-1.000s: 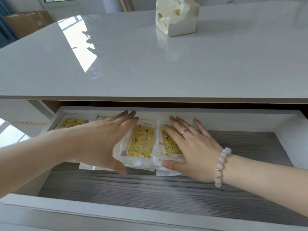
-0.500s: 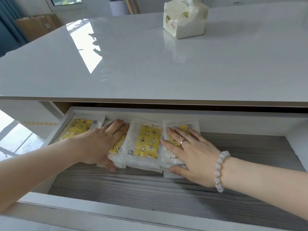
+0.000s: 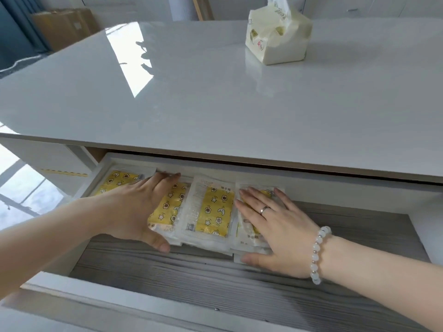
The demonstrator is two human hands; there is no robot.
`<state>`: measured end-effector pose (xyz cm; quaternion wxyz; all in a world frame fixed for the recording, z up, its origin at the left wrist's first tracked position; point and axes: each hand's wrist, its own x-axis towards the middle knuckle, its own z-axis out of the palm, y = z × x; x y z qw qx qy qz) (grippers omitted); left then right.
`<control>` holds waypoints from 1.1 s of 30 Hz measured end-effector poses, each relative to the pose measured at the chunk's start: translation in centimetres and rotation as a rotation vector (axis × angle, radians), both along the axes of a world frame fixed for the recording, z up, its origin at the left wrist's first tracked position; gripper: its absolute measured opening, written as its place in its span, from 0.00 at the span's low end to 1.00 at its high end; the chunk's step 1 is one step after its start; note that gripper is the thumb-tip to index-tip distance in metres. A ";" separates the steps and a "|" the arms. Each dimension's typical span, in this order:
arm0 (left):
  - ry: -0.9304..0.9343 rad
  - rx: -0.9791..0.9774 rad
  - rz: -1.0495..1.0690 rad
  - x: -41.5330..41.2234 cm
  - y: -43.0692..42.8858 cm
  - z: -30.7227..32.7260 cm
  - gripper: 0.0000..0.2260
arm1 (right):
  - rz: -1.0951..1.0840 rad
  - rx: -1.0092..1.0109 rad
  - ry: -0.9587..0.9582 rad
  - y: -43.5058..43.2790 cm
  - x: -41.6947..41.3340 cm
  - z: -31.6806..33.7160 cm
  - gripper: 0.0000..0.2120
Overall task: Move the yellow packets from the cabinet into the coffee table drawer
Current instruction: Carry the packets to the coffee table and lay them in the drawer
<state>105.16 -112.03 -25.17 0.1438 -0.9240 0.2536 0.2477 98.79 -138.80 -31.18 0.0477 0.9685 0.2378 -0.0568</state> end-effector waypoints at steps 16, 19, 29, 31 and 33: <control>0.016 -0.340 0.505 -5.0 5.2 27.4 0.21 | 0.193 -0.149 0.215 9.7 4.6 35.5 0.19; -0.069 -0.339 0.607 -5.4 8.4 38.5 0.21 | 0.123 -0.082 0.101 12.4 6.8 48.1 0.18; -0.689 -0.278 0.977 -11.7 22.0 64.1 0.18 | 0.338 0.079 -0.255 30.4 5.4 71.6 0.17; -0.792 -0.301 1.075 -15.0 24.9 65.1 0.17 | 0.403 0.149 -0.300 34.9 3.4 72.7 0.17; -0.866 -0.317 1.142 -18.4 27.9 65.0 0.15 | 0.463 0.215 -0.326 39.7 1.2 73.2 0.16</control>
